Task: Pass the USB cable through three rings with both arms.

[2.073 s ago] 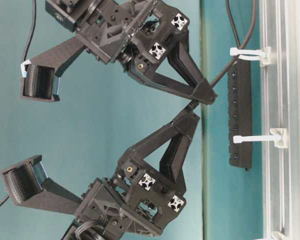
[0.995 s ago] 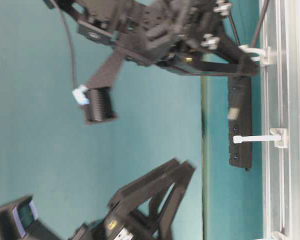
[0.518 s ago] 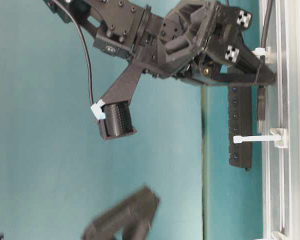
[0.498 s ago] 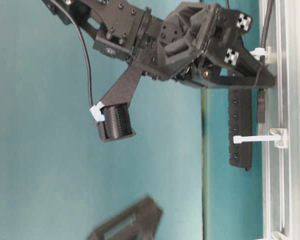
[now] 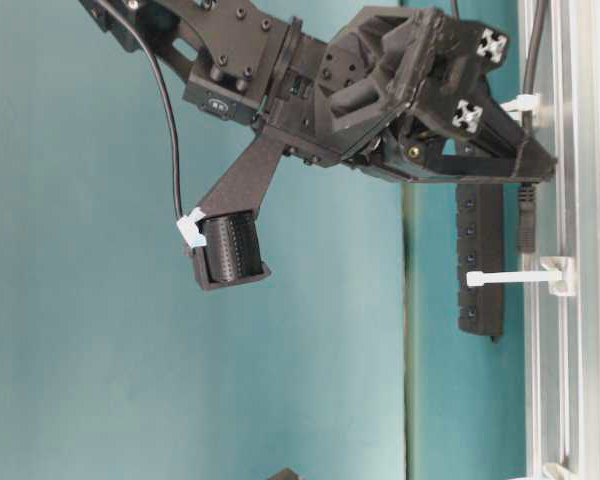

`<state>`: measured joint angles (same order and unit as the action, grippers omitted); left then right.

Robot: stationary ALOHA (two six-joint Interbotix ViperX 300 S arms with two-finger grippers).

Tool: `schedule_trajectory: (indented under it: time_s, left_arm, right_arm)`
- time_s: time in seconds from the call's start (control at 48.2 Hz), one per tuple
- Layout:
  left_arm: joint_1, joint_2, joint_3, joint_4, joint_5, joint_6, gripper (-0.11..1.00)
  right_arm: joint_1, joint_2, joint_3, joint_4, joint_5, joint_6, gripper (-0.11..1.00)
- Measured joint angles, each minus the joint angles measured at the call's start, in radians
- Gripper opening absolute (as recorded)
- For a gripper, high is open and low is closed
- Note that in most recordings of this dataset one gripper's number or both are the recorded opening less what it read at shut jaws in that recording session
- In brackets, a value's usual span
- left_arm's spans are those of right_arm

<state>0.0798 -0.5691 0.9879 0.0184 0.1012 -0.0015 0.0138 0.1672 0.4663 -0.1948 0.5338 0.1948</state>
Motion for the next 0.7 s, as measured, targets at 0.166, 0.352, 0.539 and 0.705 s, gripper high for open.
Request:
schedule_trajectory:
  time_s: [0.166,0.352,0.539,0.705]
  left_arm:
    - [0.000,0.002,0.000,0.000,0.002,0.000,0.85]
    - [0.002,0.006,0.000,0.002,-0.003,-0.005,0.85]
    - [0.003,0.044,0.021,0.002,-0.060,-0.041,0.85]
    - [0.003,0.114,0.018,0.000,-0.127,-0.054,0.85]
  right_arm:
    - [0.006,0.000,-0.002,0.002,-0.008,0.000,-0.07]
    - [0.006,0.005,-0.012,0.000,-0.055,0.002,-0.07]
    - [0.003,0.011,-0.023,0.002,-0.087,0.002,-0.07]
    - [-0.003,0.011,-0.025,0.011,-0.095,0.002,-0.08]
